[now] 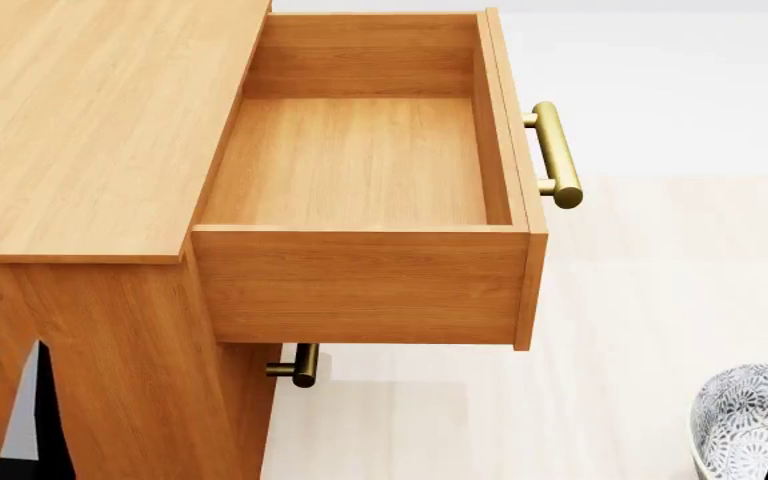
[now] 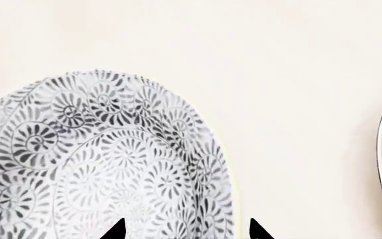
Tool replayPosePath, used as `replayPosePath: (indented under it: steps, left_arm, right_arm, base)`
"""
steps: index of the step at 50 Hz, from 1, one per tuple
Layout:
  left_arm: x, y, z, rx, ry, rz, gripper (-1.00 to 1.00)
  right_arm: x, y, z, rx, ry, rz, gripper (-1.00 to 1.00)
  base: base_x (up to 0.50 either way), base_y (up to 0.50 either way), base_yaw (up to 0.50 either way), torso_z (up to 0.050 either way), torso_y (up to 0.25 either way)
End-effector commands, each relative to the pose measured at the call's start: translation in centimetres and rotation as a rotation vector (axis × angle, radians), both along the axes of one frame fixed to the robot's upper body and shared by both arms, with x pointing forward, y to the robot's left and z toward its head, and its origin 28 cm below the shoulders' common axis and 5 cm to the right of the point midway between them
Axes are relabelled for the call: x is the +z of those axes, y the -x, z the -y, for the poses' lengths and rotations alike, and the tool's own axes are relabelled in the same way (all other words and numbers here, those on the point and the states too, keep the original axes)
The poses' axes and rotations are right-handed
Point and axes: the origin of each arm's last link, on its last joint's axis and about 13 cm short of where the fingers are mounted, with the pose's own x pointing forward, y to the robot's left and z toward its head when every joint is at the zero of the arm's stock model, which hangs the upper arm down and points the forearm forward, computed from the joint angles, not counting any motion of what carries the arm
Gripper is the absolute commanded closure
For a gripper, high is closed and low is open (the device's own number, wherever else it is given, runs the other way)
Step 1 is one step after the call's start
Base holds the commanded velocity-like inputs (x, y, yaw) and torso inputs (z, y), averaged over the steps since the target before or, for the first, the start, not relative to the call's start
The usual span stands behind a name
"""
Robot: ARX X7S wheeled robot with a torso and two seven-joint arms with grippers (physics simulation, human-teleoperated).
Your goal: Put the bowl on top of the cabinet.
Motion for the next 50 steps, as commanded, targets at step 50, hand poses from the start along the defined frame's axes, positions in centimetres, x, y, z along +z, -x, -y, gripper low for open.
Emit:
replayPosePath:
  steps: [50]
  left_arm:
    - [1.5,0.8,-0.1,-0.024,0.026,0.036,-1.00]
  right_arm:
    - [14.8,-0.1,-0.8,-0.075,0.057,0.223,1.00]
  base:
    - [0.00,0.00,0.00,0.000,0.000]
